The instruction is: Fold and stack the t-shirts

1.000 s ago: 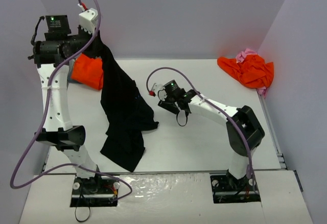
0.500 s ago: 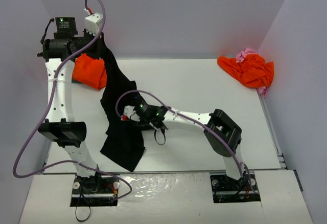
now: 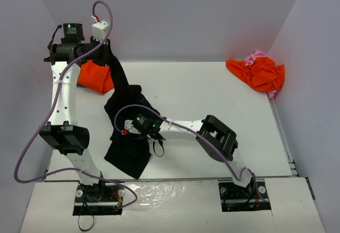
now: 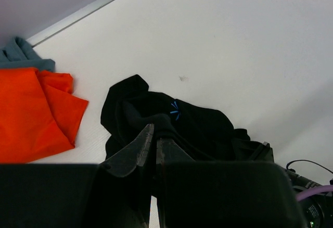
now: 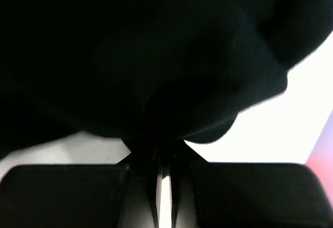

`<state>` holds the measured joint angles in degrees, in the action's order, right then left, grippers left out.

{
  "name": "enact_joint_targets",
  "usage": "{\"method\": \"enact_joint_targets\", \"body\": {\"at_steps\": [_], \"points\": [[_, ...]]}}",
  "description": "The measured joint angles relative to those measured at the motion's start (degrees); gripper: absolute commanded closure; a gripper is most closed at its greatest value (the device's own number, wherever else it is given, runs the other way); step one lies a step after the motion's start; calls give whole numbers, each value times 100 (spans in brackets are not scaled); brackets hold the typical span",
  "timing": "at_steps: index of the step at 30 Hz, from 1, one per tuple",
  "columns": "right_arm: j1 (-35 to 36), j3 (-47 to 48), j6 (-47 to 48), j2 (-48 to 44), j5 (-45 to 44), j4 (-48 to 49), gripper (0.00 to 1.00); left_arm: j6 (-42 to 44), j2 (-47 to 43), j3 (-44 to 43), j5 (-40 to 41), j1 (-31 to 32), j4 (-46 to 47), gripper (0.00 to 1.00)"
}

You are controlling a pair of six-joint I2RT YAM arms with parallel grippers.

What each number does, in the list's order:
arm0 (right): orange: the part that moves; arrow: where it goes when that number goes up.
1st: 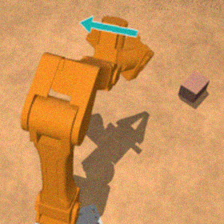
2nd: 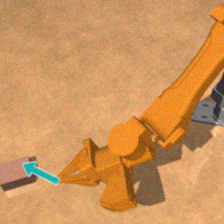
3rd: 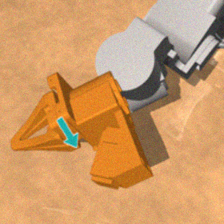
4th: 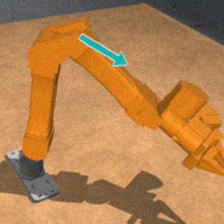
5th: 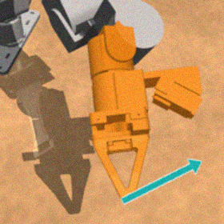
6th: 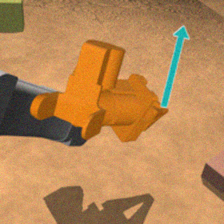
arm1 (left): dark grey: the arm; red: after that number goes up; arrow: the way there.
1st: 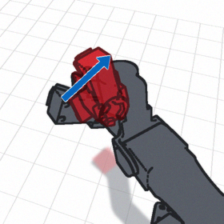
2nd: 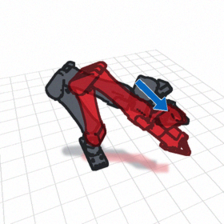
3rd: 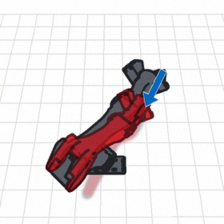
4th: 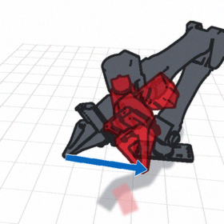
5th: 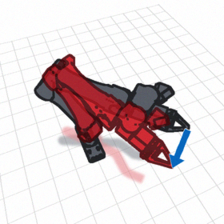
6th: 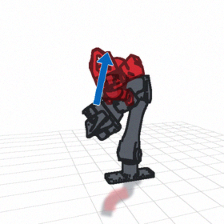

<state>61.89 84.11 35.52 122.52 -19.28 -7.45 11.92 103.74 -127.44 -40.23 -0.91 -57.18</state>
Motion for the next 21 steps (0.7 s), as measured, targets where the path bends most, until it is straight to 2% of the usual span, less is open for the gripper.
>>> {"method": "enact_joint_targets", "body": {"at_steps": [7, 11, 17, 21], "points": [[-276, 75, 80, 66, -492, 73, 100, 9, -163, 353, 4, -49, 171, 100], [-1163, 75, 54, -392, -487, 66, 100, -1, -440, 414, -2, -197, 267, 100], [-2923, 77, -16, -1866, -348, 52, 100, -93, -828, 414, -70, -474, 416, 100], [-3741, 77, -12, -2912, -279, 36, 100, -238, -994, 414, -231, -725, 508, 100]]}}
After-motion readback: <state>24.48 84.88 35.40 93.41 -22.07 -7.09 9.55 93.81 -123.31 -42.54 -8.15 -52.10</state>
